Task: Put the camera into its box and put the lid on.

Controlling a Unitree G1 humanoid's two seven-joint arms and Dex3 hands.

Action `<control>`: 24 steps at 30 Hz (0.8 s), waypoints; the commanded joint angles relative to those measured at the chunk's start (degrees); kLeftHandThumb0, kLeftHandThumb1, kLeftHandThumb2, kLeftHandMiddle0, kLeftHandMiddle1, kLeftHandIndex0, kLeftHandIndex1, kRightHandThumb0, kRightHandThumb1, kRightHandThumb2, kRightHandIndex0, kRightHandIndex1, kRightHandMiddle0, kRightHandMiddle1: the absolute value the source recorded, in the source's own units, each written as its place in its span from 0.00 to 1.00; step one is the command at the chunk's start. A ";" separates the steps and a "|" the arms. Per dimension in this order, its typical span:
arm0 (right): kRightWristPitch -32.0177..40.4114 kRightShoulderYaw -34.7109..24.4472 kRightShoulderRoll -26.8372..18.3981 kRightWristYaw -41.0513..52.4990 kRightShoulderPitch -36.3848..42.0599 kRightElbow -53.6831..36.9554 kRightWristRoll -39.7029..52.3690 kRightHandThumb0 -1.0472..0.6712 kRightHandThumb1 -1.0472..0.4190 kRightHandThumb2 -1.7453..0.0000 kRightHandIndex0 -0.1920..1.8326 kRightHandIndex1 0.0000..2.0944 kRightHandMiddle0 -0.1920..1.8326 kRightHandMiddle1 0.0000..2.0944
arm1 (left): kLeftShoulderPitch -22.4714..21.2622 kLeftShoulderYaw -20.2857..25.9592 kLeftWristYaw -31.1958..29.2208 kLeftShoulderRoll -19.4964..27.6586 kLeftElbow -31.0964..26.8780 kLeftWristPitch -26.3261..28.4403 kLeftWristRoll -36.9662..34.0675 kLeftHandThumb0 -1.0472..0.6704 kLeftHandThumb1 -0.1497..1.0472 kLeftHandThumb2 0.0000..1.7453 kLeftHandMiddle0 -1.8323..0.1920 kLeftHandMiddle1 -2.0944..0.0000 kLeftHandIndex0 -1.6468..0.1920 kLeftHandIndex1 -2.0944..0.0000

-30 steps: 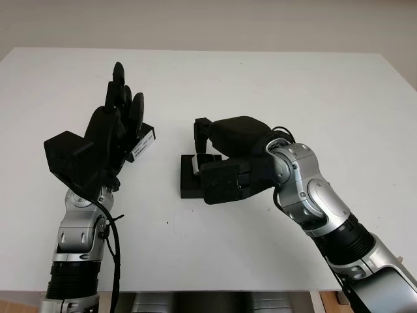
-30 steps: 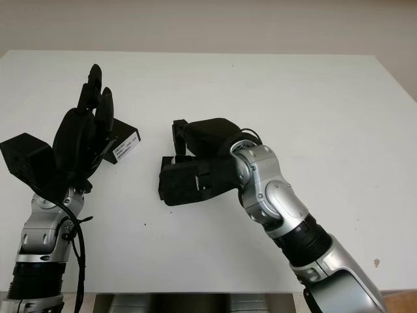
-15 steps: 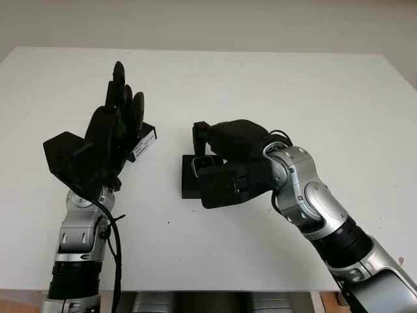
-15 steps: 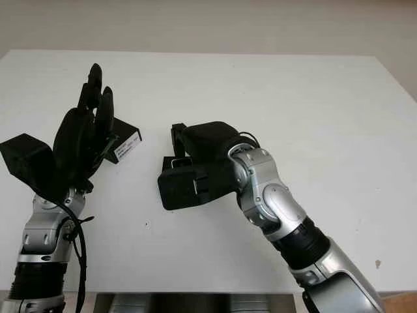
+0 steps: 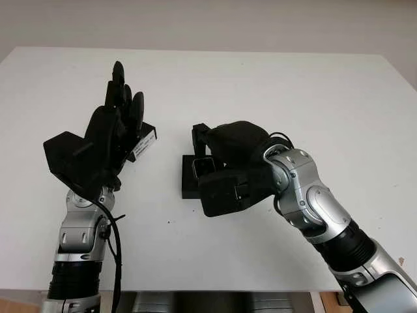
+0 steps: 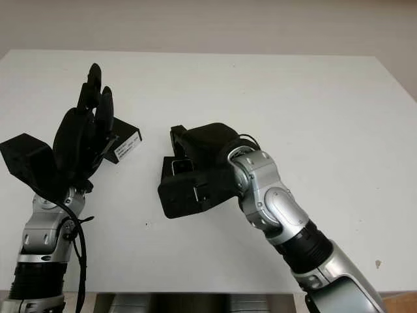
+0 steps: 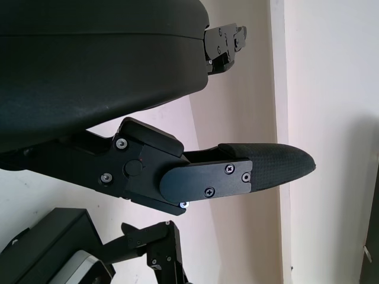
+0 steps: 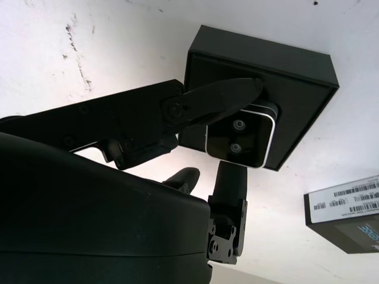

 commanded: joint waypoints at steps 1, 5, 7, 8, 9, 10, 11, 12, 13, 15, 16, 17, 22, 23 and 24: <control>-0.41 -0.11 -0.97 0.07 0.68 -1.25 -1.16 0.26 0.05 0.97 0.19 0.19 0.00 0.74 | -0.48 0.17 0.17 0.01 -1.39 0.27 -0.07 0.13 1.00 0.30 1.00 1.00 1.00 1.00; 0.06 -1.02 -0.76 0.31 0.83 -2.62 -2.07 0.24 0.07 0.97 0.17 0.07 0.06 0.44 | -0.36 0.00 0.28 0.18 -1.14 -0.85 0.48 0.13 1.00 0.30 1.00 1.00 1.00 1.00; 0.09 -1.73 -0.84 0.38 0.94 -3.32 -1.83 0.24 0.08 0.97 0.16 0.04 0.07 0.35 | -0.42 0.15 0.13 0.11 -1.35 0.04 -0.06 0.13 1.00 0.30 1.00 1.00 1.00 1.00; 0.00 -2.35 -1.06 0.55 0.98 -3.90 -1.43 0.24 0.08 0.97 0.13 0.03 0.08 0.27 | -0.40 0.19 0.10 0.05 -1.46 0.29 -0.24 0.13 1.00 0.30 1.00 1.00 1.00 1.00; -0.10 -2.79 -1.21 0.72 1.01 -4.29 -1.18 0.24 0.08 0.97 0.12 0.02 0.10 0.20 | -0.37 0.21 0.09 0.03 -1.54 0.42 -0.33 0.13 1.00 0.30 1.00 1.00 1.00 1.00; -0.10 -3.24 -1.33 1.06 0.98 -4.60 -0.92 0.24 0.08 0.97 0.10 0.02 0.11 0.15 | -0.33 0.16 0.13 0.08 -1.53 0.28 -0.18 0.13 1.00 0.30 1.00 1.00 1.00 1.00; -0.21 -3.71 -1.48 1.36 0.91 -4.79 -0.59 0.24 0.08 0.97 0.09 0.01 0.11 0.12 | -0.28 0.09 0.20 0.15 -1.54 0.18 0.02 0.13 1.00 0.30 1.00 1.00 1.00 1.00; -0.38 -4.07 -1.73 1.74 0.75 -4.91 -0.39 0.23 0.08 0.97 0.08 0.01 0.10 0.10 | -0.25 0.08 0.22 0.15 -1.52 0.04 0.07 0.13 1.00 0.30 1.00 1.00 1.00 1.00; -0.52 -4.47 -1.97 2.10 0.60 -5.05 -0.12 0.23 0.08 0.97 0.07 0.01 0.09 0.08 | -0.20 0.04 0.17 0.23 -1.45 -0.22 0.21 0.13 1.00 0.30 1.00 1.00 1.00 1.00; -0.46 -5.32 -2.17 2.36 0.54 -5.27 0.47 0.23 0.08 0.97 0.05 0.00 0.07 0.06 | -0.13 0.03 0.05 0.28 -1.38 -0.48 0.26 0.13 1.00 0.30 1.00 1.00 1.00 1.00; -0.52 -5.74 -2.30 2.33 0.58 -5.42 0.79 0.23 0.09 0.97 0.05 0.00 0.07 0.05 | -0.09 0.06 0.03 0.24 -1.35 -0.54 0.23 0.13 1.00 0.30 1.00 1.00 1.00 1.00; -0.67 -6.05 -2.52 2.30 0.55 -5.60 0.88 0.22 0.09 0.97 0.04 0.00 0.07 0.05 | -0.08 0.06 0.07 0.21 -1.35 -0.61 0.25 0.13 1.00 0.30 1.00 1.00 1.00 1.00; -1.12 -9.42 -3.26 2.45 0.62 -7.40 4.78 0.19 0.09 0.97 0.03 0.01 0.05 0.03 | 0.06 -0.03 -0.04 0.28 -1.34 -1.05 0.53 0.14 1.00 0.31 1.00 1.00 1.00 1.00; -0.54 -10.61 -3.17 2.97 0.69 -7.89 6.45 0.19 0.10 0.97 0.03 0.01 0.05 0.03 | 0.11 0.00 0.04 0.22 -1.47 -0.74 0.48 0.14 1.00 0.31 1.00 1.00 1.00 1.00; -0.49 -11.73 -3.30 2.99 0.79 -8.23 7.96 0.19 0.10 0.97 0.02 0.01 0.05 0.03 | 0.14 0.04 0.07 0.18 -1.60 -0.49 0.38 0.13 1.00 0.31 1.00 1.00 1.00 1.00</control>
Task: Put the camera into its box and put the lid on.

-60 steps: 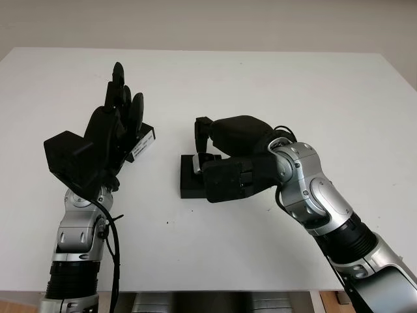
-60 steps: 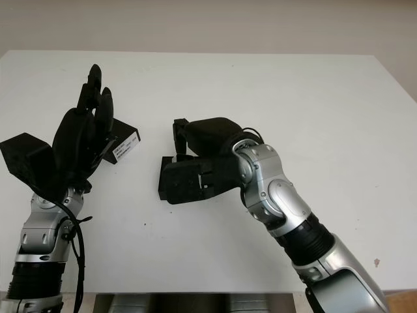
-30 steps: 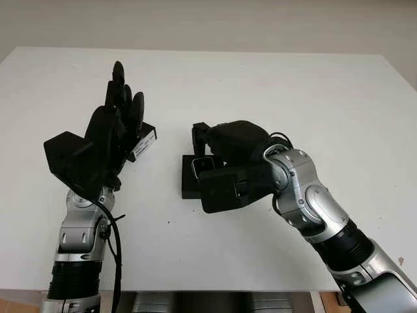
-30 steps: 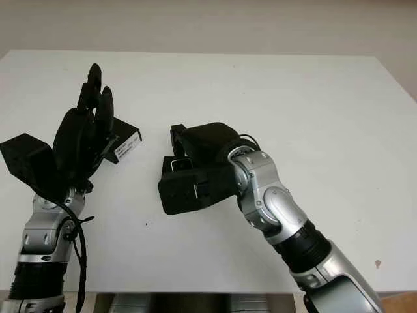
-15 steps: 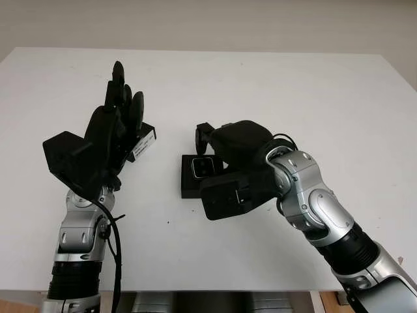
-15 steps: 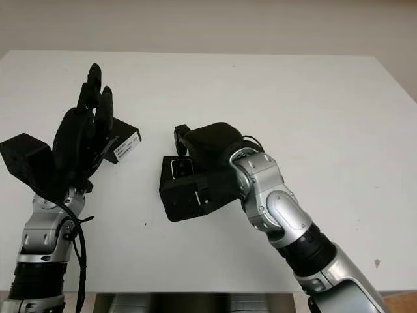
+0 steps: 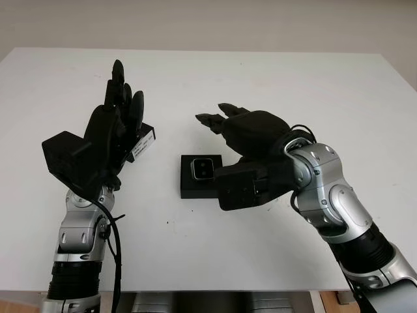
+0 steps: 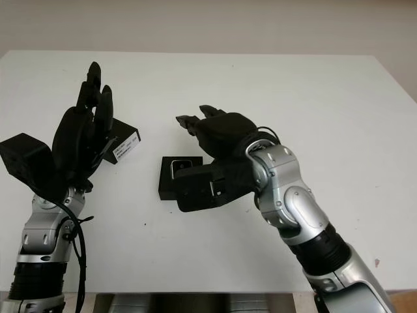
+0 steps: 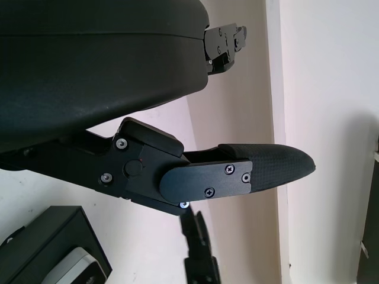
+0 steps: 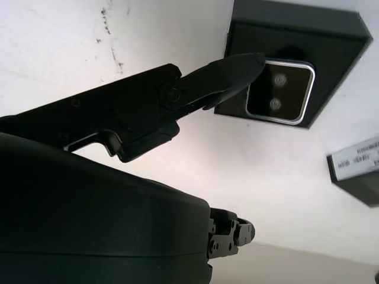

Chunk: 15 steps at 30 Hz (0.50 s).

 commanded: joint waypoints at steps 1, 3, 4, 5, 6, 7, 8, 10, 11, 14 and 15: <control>-0.07 -3.23 -0.34 -0.71 0.26 -1.87 3.33 0.19 0.10 0.97 0.03 0.01 0.05 0.03 | 0.07 0.12 0.02 0.08 -1.22 0.25 -0.06 0.13 1.00 0.30 1.00 1.00 1.00 1.00; -0.78 -5.97 0.07 -3.42 1.10 -2.32 6.61 0.18 0.10 0.97 0.05 0.02 0.07 0.04 | 0.08 0.22 0.03 0.01 -1.24 0.33 -0.24 0.13 1.00 0.30 1.00 1.00 1.00 1.00; -1.78 -7.60 0.43 -5.95 1.95 -2.41 8.30 0.19 0.10 0.97 0.08 0.04 0.09 0.05 | 0.11 0.25 0.16 -0.03 -1.24 0.23 -0.17 0.13 1.00 0.30 1.00 1.00 1.00 1.00; -2.51 -8.53 0.54 -7.74 2.52 -2.42 9.44 0.20 0.11 0.97 0.12 0.05 0.12 0.06 | 0.15 0.27 0.25 -0.04 -1.26 0.16 -0.11 0.13 1.00 0.30 1.00 1.00 1.00 1.00; -4.02 -9.47 0.46 -10.12 3.55 -2.33 10.56 0.20 0.11 0.97 0.13 0.06 0.13 0.06 | 0.17 0.28 0.29 0.01 -1.19 -0.06 0.00 0.13 1.00 0.30 1.00 1.00 1.00 1.00; -5.15 -9.96 0.29 -11.81 4.26 -2.21 11.37 0.21 0.11 0.97 0.16 0.07 0.15 0.07 | 0.18 0.29 0.30 0.05 -1.15 -0.22 0.05 0.13 1.00 0.30 1.00 1.00 1.00 1.00; -7.79 -10.63 0.09 -14.25 5.54 -1.65 12.70 0.21 0.11 0.97 0.17 0.08 0.17 0.08 | 0.23 0.24 0.40 0.21 -1.16 -0.27 0.36 0.13 1.00 0.30 1.00 1.00 1.00 1.00; -13.50 -11.94 0.04 -18.89 8.24 -0.15 15.64 0.23 0.12 0.97 0.19 0.09 0.21 0.10 | 0.38 0.22 0.45 0.35 -1.43 -0.02 0.58 0.13 1.00 0.30 1.00 1.00 1.00 1.00; -15.90 -12.16 -0.11 -21.08 9.37 0.71 16.15 0.23 0.12 0.97 0.21 0.10 0.23 0.11 | 0.45 0.25 0.46 0.35 -1.61 0.23 0.59 0.13 1.00 0.30 1.00 1.00 1.00 1.00; -19.05 -12.10 -0.40 -24.41 11.20 2.24 16.51 0.22 0.12 0.97 0.24 0.11 0.26 0.14 | 0.50 0.37 0.30 0.33 -1.86 0.63 0.34 0.13 1.00 0.30 1.00 1.00 1.00 1.00; -20.58 -12.03 -0.46 -25.88 12.04 3.13 16.48 0.22 0.12 0.97 0.23 0.13 0.24 0.18 | 0.50 0.40 0.25 0.32 -1.94 0.82 0.22 0.13 1.00 0.30 1.00 1.00 1.00 1.00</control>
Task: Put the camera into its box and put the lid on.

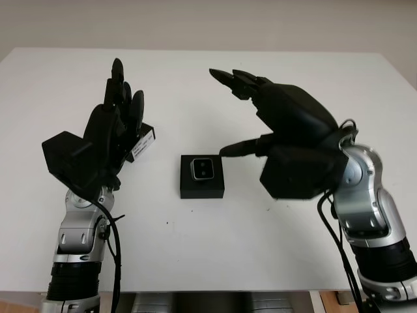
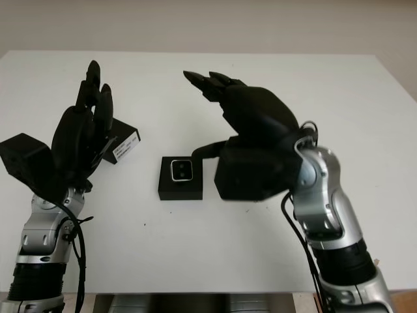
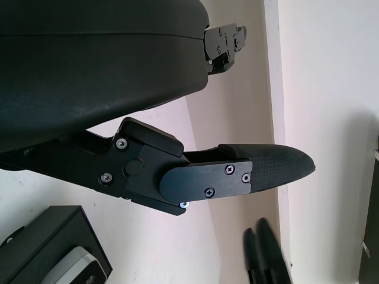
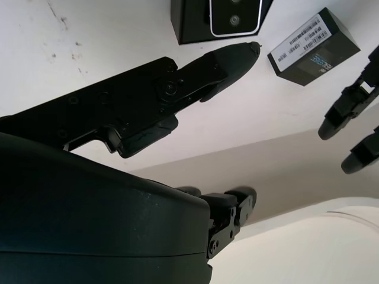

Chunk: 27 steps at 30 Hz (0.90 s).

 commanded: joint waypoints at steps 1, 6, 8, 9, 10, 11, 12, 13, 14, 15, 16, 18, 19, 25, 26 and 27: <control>-2.64 -0.41 -0.55 -2.47 1.63 1.29 0.33 0.21 0.12 0.97 0.24 0.15 0.23 0.23 | 0.30 0.36 -0.06 0.29 -1.46 0.38 -0.23 0.13 1.00 0.30 1.00 1.00 1.00 1.00; -8.31 0.85 -2.07 -8.92 3.74 4.49 -4.18 0.18 0.11 0.97 0.16 0.36 0.19 0.39 | 0.23 0.49 0.08 -0.09 -1.68 0.51 -0.57 0.13 1.00 0.30 1.00 1.00 1.00 1.00; -11.07 2.13 -3.27 -13.30 4.05 5.62 -9.09 0.16 0.09 0.97 0.14 0.42 0.19 0.45 | 0.21 0.47 0.23 -0.24 -1.72 0.44 -0.60 0.13 1.00 0.29 1.00 1.00 1.00 1.00; -12.04 2.54 -3.61 -14.92 4.05 6.11 -10.75 0.15 0.09 0.97 0.14 0.44 0.19 0.46 | 0.24 0.42 0.29 -0.20 -1.77 0.46 -0.53 0.13 1.00 0.29 1.00 1.00 1.00 1.00; -12.85 2.95 -3.77 -16.60 4.04 6.67 -12.27 0.15 0.09 0.97 0.14 0.44 0.19 0.47 | 0.28 0.34 0.19 -0.04 -1.78 0.47 -0.42 0.13 1.00 0.29 1.00 1.00 1.00 1.00; -13.56 3.56 -3.83 -18.74 4.00 7.31 -14.24 0.14 0.09 0.97 0.15 0.46 0.20 0.50 | 0.24 0.25 0.26 0.06 -1.60 0.26 -0.14 0.13 1.00 0.30 1.00 1.00 1.00 1.00; -13.97 4.15 -3.79 -20.55 3.95 7.85 -15.98 0.13 0.08 0.97 0.15 0.46 0.19 0.52 | 0.18 0.20 0.37 0.07 -1.49 0.18 0.02 0.14 1.00 0.30 1.00 1.00 1.00 1.00; -14.23 4.72 -3.72 -21.98 3.88 8.30 -17.46 0.12 0.08 0.97 0.15 0.47 0.19 0.53 | 0.15 0.18 0.45 0.07 -1.46 0.15 0.13 0.13 1.00 0.30 1.00 1.00 1.00 1.00; -14.27 5.22 -3.59 -23.08 3.77 8.64 -18.64 0.12 0.08 0.97 0.15 0.47 0.19 0.54 | 0.15 0.20 0.49 0.03 -1.54 0.32 0.10 0.13 1.00 0.30 1.00 1.00 1.00 1.00; -14.26 5.52 -3.50 -23.74 3.69 8.87 -19.30 0.11 0.07 0.97 0.16 0.48 0.19 0.55 | 0.16 0.23 0.49 0.01 -1.63 0.48 0.04 0.14 1.00 0.30 1.00 1.00 1.00 1.00; -14.22 5.84 -3.38 -24.28 3.55 9.09 -19.84 0.11 0.07 0.97 0.16 0.48 0.19 0.55 | 0.19 0.25 0.44 0.06 -1.77 0.80 -0.03 0.14 1.00 0.30 1.00 1.00 1.00 1.00; -14.00 6.48 -3.04 -24.47 3.17 9.47 -20.27 0.10 0.07 0.97 0.16 0.48 0.19 0.56 | 0.14 0.25 0.43 0.17 -1.63 0.68 0.15 0.13 1.00 0.30 1.00 1.00 1.00 1.00; -14.13 6.79 -2.92 -24.65 2.95 9.78 -20.37 0.10 0.07 0.97 0.15 0.48 0.19 0.56 | 0.14 0.25 0.40 0.22 -1.57 0.61 0.21 0.13 1.00 0.30 1.00 1.00 1.00 1.00; -12.59 7.94 -1.13 -23.68 2.08 9.80 -19.91 0.10 0.06 0.97 0.16 0.48 0.19 0.56 | 0.02 0.29 0.38 0.22 -1.43 0.48 0.31 0.13 1.00 0.30 1.00 1.00 1.00 1.00; -11.48 7.98 -0.46 -22.84 2.09 9.26 -19.79 0.09 0.06 0.97 0.16 0.47 0.19 0.55 | -0.03 0.29 0.53 0.15 -1.44 0.47 0.38 0.13 1.00 0.30 1.00 1.00 1.00 1.00; -10.63 8.02 0.11 -22.23 2.11 8.82 -19.74 0.09 0.06 0.97 0.16 0.47 0.19 0.55 | -0.05 0.26 0.52 0.20 -1.63 0.85 0.36 0.13 1.00 0.30 1.00 1.00 1.00 1.00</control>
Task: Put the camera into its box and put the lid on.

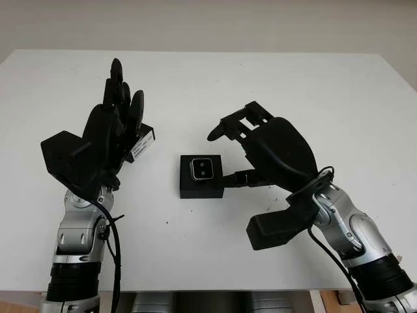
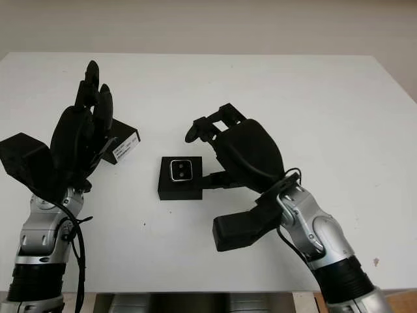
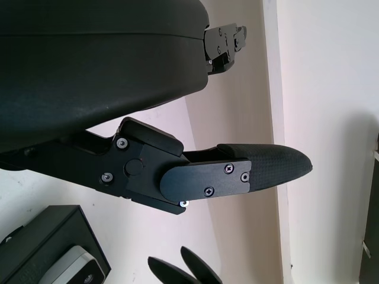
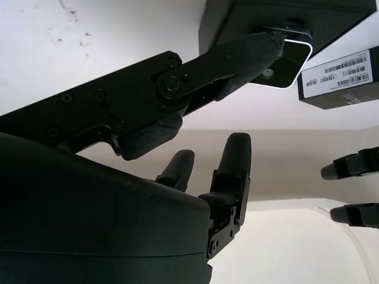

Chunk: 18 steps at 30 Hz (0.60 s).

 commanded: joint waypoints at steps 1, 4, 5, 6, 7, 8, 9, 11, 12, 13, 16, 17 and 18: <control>1.57 0.22 1.28 0.91 -0.84 -1.70 0.56 0.08 0.06 0.97 0.16 0.47 0.19 0.54 | -0.24 0.30 0.15 0.04 -0.80 0.36 -0.26 0.13 1.00 0.30 1.00 1.00 1.00 1.00; 3.58 0.37 2.86 2.79 -0.74 -2.61 1.12 0.08 0.05 0.97 0.16 0.46 0.19 0.53 | -0.40 0.36 -0.04 -0.03 -0.62 0.19 -0.60 0.13 1.00 0.30 1.00 1.00 1.00 1.00; 4.03 0.42 3.16 3.19 -0.72 -2.84 1.13 0.08 0.05 0.97 0.16 0.45 0.18 0.53 | -0.41 0.32 -0.05 0.03 -0.58 0.15 -0.53 0.13 1.00 0.30 1.00 1.00 1.00 1.00; 4.32 0.47 3.46 3.47 -0.69 -2.97 1.27 0.08 0.05 0.97 0.16 0.45 0.18 0.53 | -0.42 0.28 -0.02 0.05 -0.54 0.06 -0.45 0.13 1.00 0.30 1.00 1.00 1.00 1.00; 4.73 0.51 3.81 4.02 -0.66 -3.13 1.52 0.08 0.05 0.97 0.16 0.45 0.18 0.52 | -0.42 0.21 -0.06 0.15 -0.64 0.32 -0.39 0.13 1.00 0.30 1.00 1.00 1.00 1.00; 5.17 0.59 4.32 4.62 -0.62 -3.24 1.98 0.08 0.05 0.97 0.16 0.44 0.17 0.52 | -0.49 0.18 0.01 0.07 -0.66 0.43 -0.40 0.13 1.00 0.30 1.00 1.00 1.00 1.00; 5.50 0.64 4.68 5.05 -0.59 -3.33 2.30 0.09 0.04 0.97 0.15 0.44 0.17 0.51 | -0.54 0.16 0.07 0.00 -0.68 0.50 -0.42 0.13 1.00 0.30 1.00 1.00 1.00 1.00; 5.95 0.77 5.51 5.23 -0.54 -3.18 2.75 0.09 0.04 0.97 0.15 0.44 0.16 0.51 | -0.60 0.20 0.11 -0.10 -0.68 0.51 -0.51 0.13 1.00 0.30 1.00 1.00 1.00 1.00; 5.99 0.83 5.76 5.09 -0.54 -3.03 2.90 0.09 0.05 0.97 0.16 0.43 0.17 0.51 | -0.59 0.24 0.09 -0.13 -0.68 0.53 -0.61 0.13 1.00 0.30 1.00 1.00 1.00 1.00; 5.96 0.88 6.00 4.89 -0.54 -2.79 3.08 0.09 0.05 0.97 0.16 0.43 0.17 0.51 | -0.55 0.21 0.07 -0.05 -0.65 0.43 -0.48 0.13 1.00 0.29 1.00 1.00 1.00 1.00; 5.87 1.15 6.13 4.58 -0.50 -2.18 2.97 0.10 0.05 0.97 0.16 0.43 0.18 0.52 | -0.32 0.14 0.26 0.11 -0.81 0.31 -0.04 0.13 1.00 0.30 1.00 1.00 1.00 1.00; 5.83 1.24 6.05 4.58 -0.43 -2.03 3.03 0.09 0.04 0.97 0.16 0.43 0.18 0.52 | -0.24 0.16 0.30 0.14 -0.85 0.24 0.05 0.13 1.00 0.30 1.00 1.00 1.00 1.00; 5.78 1.31 5.95 4.58 -0.37 -1.90 3.12 0.10 0.04 0.97 0.16 0.43 0.18 0.52 | -0.16 0.17 0.32 0.16 -0.94 0.25 0.10 0.13 1.00 0.30 1.00 1.00 1.00 1.00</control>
